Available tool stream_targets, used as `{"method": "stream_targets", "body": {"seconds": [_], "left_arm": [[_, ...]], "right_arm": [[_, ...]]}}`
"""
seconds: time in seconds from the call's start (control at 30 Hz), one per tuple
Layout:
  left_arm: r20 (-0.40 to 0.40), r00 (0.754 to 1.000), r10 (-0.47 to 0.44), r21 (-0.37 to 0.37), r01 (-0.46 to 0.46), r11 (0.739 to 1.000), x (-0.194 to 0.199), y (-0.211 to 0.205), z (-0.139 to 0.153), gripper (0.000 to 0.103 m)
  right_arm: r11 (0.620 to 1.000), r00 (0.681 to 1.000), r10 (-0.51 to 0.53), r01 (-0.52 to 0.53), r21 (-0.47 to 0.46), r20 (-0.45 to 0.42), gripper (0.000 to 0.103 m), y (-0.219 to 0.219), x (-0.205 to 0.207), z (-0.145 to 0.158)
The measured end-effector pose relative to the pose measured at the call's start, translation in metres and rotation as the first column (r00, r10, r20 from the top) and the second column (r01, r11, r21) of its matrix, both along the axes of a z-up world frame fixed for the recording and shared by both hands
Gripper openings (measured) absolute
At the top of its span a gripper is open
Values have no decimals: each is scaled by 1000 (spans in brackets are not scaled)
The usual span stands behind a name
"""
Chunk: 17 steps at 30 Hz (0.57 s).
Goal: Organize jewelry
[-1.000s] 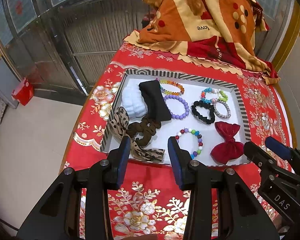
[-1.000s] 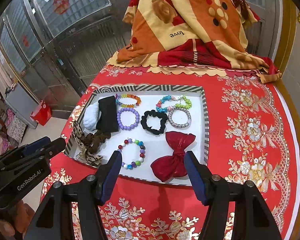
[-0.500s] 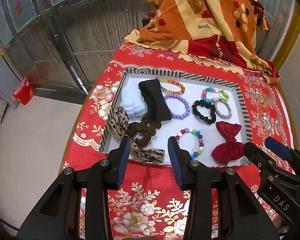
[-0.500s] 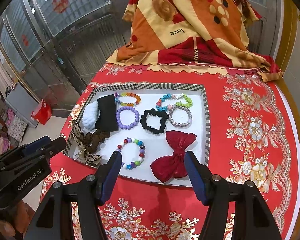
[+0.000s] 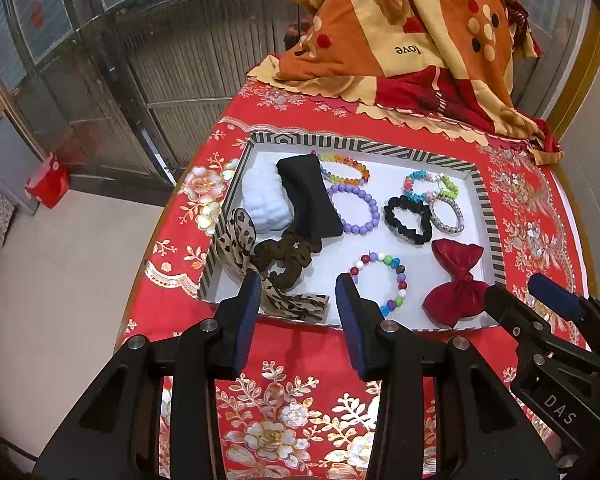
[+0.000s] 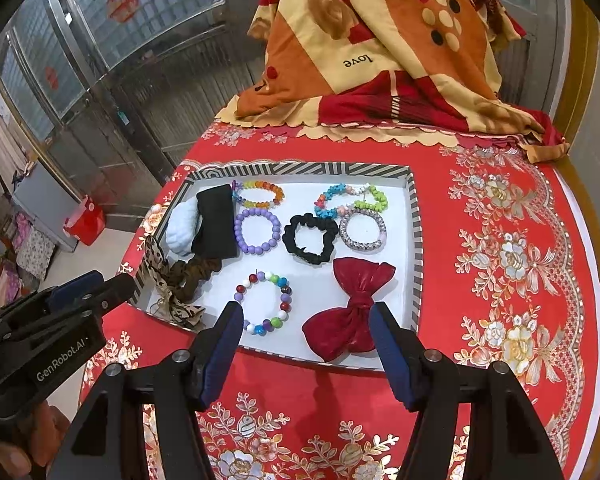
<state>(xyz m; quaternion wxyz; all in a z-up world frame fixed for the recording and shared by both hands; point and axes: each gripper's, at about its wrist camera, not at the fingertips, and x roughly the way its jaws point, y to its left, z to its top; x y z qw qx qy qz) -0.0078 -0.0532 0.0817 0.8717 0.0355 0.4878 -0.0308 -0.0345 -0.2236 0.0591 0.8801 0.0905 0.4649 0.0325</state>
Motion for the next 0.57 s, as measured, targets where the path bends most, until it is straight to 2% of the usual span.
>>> {"method": "stream_targets", "body": {"seconds": [0.43, 0.57], "left_arm": [[13, 1000, -6, 21, 6, 1000, -6, -2, -1, 38], [13, 1000, -23, 27, 23, 999, -7, -5, -1, 38]], "right_arm": [[1000, 1000, 0, 0, 2, -1, 63, -1, -3, -2], [1000, 1000, -12, 11, 4, 27, 63, -10, -12, -2]]}}
